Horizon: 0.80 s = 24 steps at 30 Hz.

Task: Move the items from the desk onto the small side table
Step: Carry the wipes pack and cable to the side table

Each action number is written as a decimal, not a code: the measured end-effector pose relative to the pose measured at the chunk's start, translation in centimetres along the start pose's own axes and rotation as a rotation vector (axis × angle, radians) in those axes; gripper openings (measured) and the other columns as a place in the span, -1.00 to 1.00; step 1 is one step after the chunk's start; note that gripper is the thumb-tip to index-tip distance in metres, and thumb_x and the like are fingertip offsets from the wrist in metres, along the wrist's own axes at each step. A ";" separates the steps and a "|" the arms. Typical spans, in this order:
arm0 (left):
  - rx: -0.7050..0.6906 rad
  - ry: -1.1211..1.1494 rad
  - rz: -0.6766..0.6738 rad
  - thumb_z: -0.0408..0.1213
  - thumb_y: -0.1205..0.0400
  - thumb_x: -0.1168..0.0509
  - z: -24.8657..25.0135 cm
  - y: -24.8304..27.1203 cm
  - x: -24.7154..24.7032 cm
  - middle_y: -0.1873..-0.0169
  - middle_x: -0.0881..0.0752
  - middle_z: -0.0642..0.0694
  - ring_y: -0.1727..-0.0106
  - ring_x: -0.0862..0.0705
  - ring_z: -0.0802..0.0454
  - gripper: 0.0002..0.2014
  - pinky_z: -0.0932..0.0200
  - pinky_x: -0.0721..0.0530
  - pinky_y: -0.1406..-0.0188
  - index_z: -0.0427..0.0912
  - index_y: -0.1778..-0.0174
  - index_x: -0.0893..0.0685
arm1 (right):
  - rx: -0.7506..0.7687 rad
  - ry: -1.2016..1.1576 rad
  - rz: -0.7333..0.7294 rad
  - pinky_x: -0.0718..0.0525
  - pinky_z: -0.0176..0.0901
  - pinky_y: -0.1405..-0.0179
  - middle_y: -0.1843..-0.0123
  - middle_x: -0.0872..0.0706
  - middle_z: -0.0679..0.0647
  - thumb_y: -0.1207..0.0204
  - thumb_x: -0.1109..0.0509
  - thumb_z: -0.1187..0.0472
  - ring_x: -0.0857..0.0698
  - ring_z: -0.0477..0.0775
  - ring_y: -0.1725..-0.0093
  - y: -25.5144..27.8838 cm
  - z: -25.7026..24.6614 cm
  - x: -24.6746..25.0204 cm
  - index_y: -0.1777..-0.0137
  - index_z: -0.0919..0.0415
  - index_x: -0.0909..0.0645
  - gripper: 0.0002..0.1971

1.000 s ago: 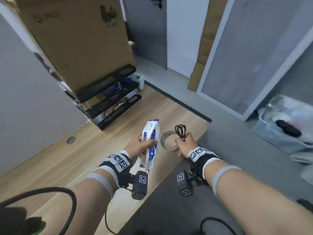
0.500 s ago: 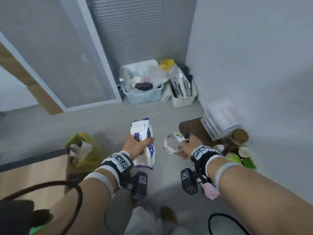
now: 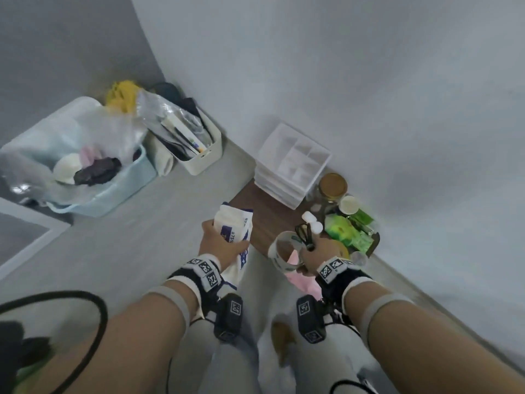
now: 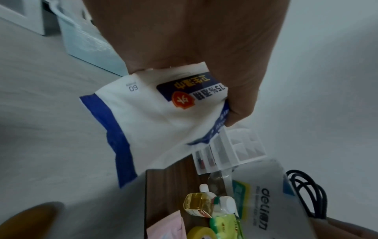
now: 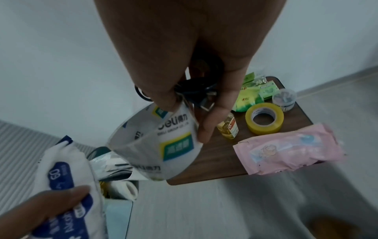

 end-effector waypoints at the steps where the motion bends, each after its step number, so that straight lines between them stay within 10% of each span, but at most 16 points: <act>1: -0.008 -0.033 -0.005 -0.16 -0.31 -0.65 0.4 -2.0 -0.6 -0.10 -0.64 -0.15 -0.14 -0.70 -0.20 -0.24 -0.10 -0.67 -0.27 -0.04 -0.22 -0.23 | -0.023 -0.027 -0.007 -0.84 0.07 0.21 0.28 -0.82 0.17 -0.45 -0.24 0.02 -0.82 0.22 0.32 -2.3 0.4 -1.2 0.16 0.10 -0.61 -0.81; 16: -0.203 -0.662 -0.007 0.05 -0.28 -0.59 -1.9 -29.8 -14.5 -0.33 -0.44 -0.20 -0.39 -0.51 -0.25 -0.12 -0.20 -0.59 -0.32 -0.13 -0.45 -0.35 | -0.031 -0.005 0.129 -0.64 -0.07 -0.03 -0.12 -0.73 0.21 -0.63 -0.24 0.09 -0.72 0.27 -0.08 -27.7 2.5 -11.3 -0.24 0.19 -0.53 -0.73; 24: -0.225 -0.712 0.071 0.10 -0.29 -0.57 -3.2 -35.6 -18.0 -0.32 -0.46 -0.18 -0.40 -0.49 -0.25 -0.14 -0.22 -0.59 -0.24 -0.13 -0.42 -0.35 | -0.016 -0.006 0.306 -0.62 0.08 -0.11 -0.45 -0.45 0.27 -0.68 -0.21 0.18 -0.64 0.35 -0.26 -32.8 2.0 -12.5 -0.48 0.26 -0.30 -0.59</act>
Point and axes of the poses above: each hand's wrist, its own y-axis away from the middle knuckle, its own x-axis out of the back of the hand, z = x × y, the point moved 10 cm from there along -y, towards the middle knuckle
